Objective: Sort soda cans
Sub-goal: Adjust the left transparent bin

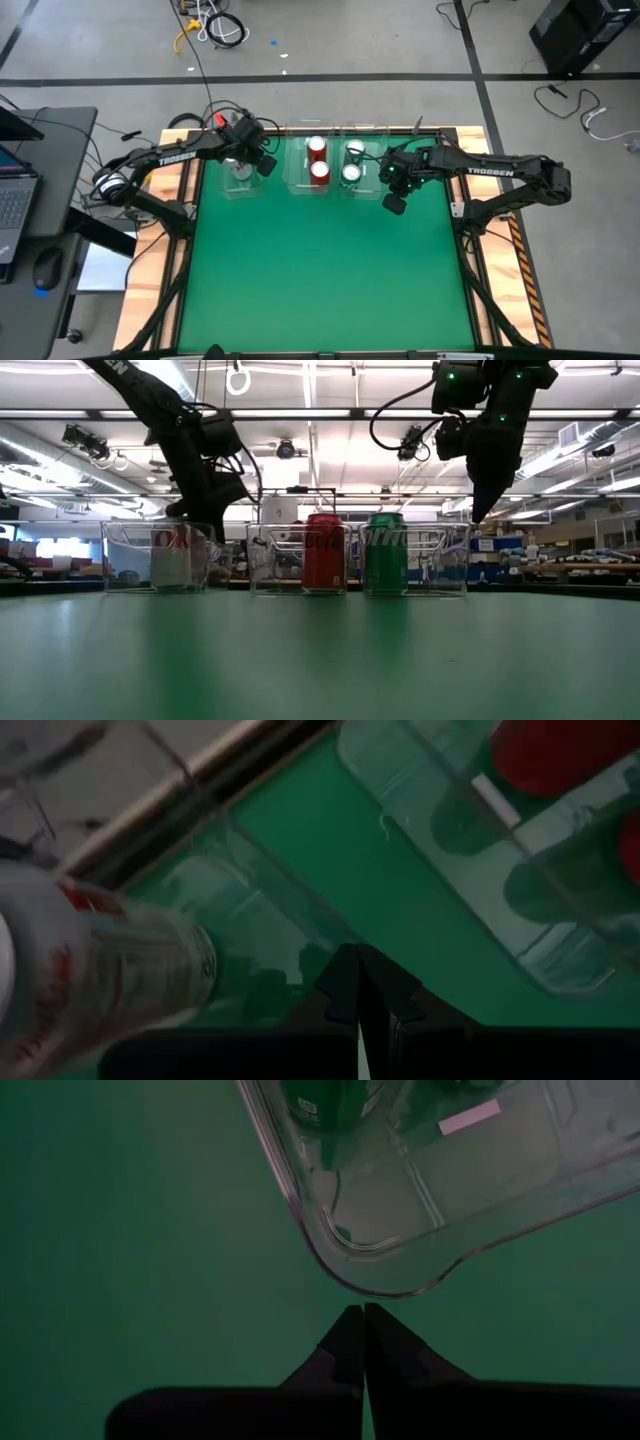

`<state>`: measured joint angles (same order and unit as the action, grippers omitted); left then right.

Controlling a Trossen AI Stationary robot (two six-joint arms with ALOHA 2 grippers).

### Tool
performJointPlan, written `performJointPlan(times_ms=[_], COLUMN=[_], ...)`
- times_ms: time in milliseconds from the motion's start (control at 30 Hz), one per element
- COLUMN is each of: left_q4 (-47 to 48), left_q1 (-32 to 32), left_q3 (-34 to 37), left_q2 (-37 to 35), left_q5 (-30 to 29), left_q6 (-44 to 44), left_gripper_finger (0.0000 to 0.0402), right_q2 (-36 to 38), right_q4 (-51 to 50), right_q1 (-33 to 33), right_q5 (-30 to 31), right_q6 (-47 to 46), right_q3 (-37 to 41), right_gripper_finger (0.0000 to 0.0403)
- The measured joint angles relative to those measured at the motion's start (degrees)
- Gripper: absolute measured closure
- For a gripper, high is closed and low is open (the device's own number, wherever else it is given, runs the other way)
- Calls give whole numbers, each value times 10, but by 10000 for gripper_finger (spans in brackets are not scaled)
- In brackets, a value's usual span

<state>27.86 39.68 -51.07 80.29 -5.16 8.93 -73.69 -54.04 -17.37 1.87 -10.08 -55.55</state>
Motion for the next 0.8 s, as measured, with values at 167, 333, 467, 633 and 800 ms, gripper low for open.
performJointPlan(times_ms=[167, 333, 467, 633, 800], left_q4=[-11, -15, -14, -15, -33], left_q1=[0, -1, 0, 0, 1], left_q3=[0, 0, 0, 0, 0], left_q2=[2, 3, 3, 3, 7], left_q5=[-1, -39, -96, -132, -109], left_q6=[-22, -14, 3, 18, 19], left_gripper_finger=[401, 401, 401, 401, 401], right_q2=[0, 0, 0, 0, 0], right_q4=[-1, -3, -3, -3, -3], right_q1=[0, 0, 0, 0, 0], right_q5=[21, 30, 30, 30, 30], right_q6=[-4, -3, -3, -3, -2], right_q3=[0, 0, 0, 0, 0], right_gripper_finger=[403, 403, 403, 403, 403])
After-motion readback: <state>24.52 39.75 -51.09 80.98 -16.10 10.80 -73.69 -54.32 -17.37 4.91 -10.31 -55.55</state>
